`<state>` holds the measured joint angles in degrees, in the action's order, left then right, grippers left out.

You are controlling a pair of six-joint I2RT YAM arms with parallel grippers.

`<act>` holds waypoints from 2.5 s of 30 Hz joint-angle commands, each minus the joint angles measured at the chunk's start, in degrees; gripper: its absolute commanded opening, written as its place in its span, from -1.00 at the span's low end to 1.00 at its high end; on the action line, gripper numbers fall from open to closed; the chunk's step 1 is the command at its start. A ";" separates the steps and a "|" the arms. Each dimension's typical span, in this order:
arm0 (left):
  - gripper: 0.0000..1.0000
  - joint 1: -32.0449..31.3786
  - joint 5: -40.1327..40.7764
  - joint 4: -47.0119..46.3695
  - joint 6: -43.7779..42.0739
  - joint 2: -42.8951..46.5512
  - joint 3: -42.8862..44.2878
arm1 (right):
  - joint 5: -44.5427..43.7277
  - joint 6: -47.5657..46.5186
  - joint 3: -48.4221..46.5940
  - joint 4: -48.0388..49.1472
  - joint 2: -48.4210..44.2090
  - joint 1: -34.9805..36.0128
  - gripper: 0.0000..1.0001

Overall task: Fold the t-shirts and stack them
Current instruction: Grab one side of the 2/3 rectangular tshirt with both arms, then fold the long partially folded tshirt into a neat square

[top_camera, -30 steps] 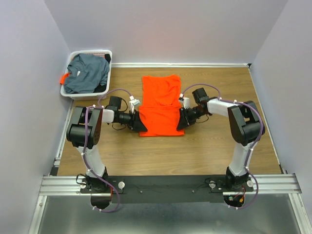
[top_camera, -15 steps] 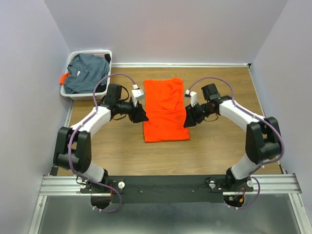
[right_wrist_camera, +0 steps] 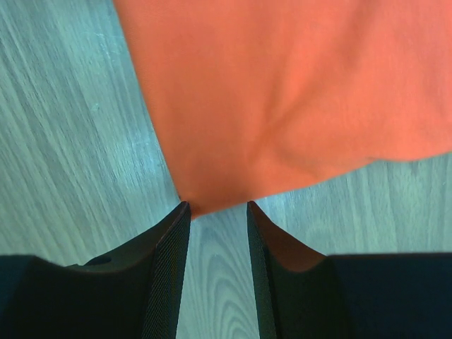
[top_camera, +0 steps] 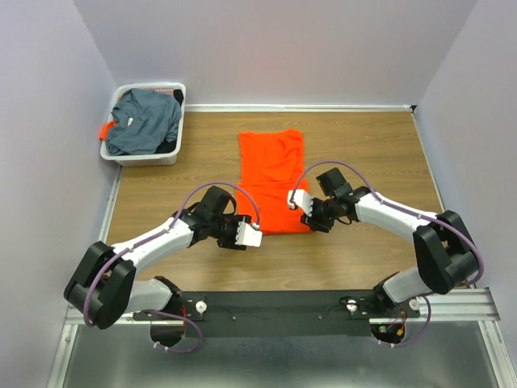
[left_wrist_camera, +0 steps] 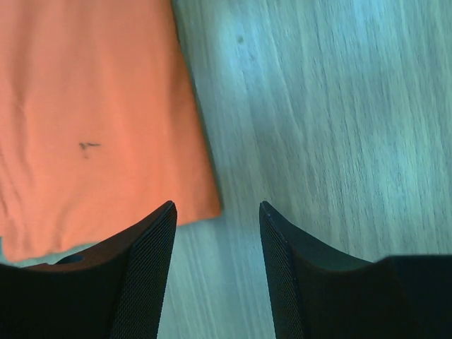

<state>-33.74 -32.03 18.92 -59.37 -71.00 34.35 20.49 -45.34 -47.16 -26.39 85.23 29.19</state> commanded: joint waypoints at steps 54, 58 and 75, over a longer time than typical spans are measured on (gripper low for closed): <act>-1.00 0.78 5.93 8.06 -2.76 -5.20 13.99 | -6.52 -1.41 -5.31 -2.78 -7.36 3.94 -0.99; -1.00 0.60 3.83 14.19 -3.55 -3.80 15.83 | -5.82 -2.56 -5.84 -7.70 -10.42 3.94 -0.99; -1.00 -4.77 -0.75 34.52 -1.71 2.02 34.44 | -1.15 -4.57 -12.52 -28.46 -22.67 3.60 -0.99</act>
<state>-40.10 -31.29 50.63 -63.26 -65.95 62.00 21.63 -49.54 -57.30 -52.53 58.94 33.30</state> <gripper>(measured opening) 0.009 0.012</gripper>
